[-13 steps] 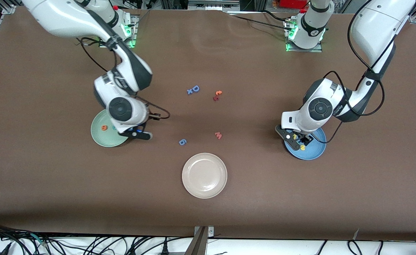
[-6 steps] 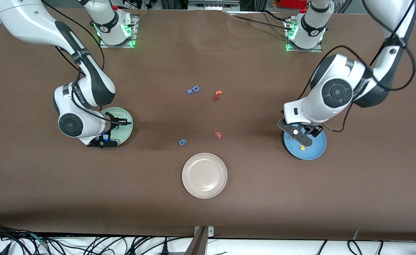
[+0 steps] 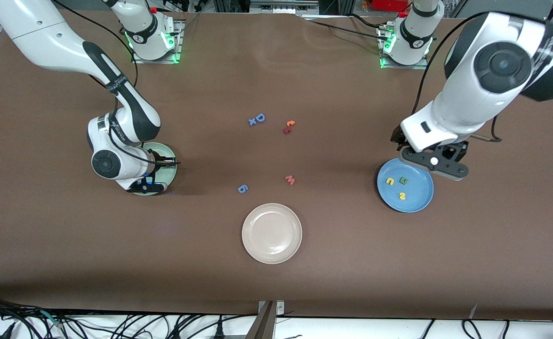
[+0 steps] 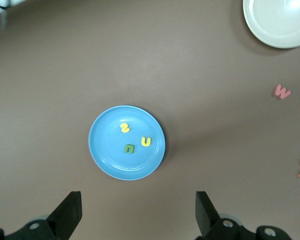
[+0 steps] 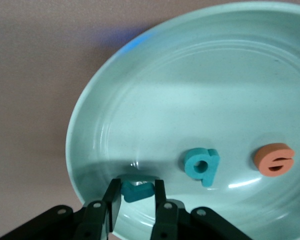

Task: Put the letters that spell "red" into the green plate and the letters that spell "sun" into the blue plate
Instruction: 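Place the cyan l on the mint plate while the left gripper withdraws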

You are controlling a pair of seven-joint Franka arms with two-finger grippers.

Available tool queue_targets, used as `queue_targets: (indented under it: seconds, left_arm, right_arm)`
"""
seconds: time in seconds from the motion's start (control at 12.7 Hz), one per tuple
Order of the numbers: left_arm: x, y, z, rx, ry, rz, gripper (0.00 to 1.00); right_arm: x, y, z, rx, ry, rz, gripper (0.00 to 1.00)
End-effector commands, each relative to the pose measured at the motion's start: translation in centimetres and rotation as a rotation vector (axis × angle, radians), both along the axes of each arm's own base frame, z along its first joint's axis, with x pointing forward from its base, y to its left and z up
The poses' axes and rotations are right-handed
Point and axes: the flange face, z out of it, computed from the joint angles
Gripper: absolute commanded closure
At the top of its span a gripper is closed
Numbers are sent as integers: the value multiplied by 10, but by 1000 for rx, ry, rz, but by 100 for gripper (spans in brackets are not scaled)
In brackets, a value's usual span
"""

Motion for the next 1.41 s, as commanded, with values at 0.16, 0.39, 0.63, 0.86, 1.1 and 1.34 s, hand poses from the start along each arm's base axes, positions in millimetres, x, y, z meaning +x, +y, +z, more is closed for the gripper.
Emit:
queue_targets:
  seconds: [0.16, 0.39, 0.63, 0.86, 1.1, 1.34]
  left_arm:
    - [-10, 66, 52, -41, -42, 194, 0]
    - [-22, 91, 50, -53, -8, 257, 0]
    - [-46, 79, 72, -50, -42, 240, 0]
    - [-54, 83, 78, -70, -58, 251, 0]
    - [-52, 98, 81, -168, -35, 304, 0]
    - [-54, 109, 80, -154, -21, 313, 0]
  right_arm:
    - [2, -8, 9, 16, -11, -6, 8]
    - [17, -15, 54, -8, -52, -5, 2]
    - [37, -21, 117, -54, -23, -17, 1]
    - [54, -32, 177, -78, -31, -31, 1]
    - [65, -41, 217, -86, -46, -49, 1]
    - [66, -38, 249, -92, -97, -45, 1]
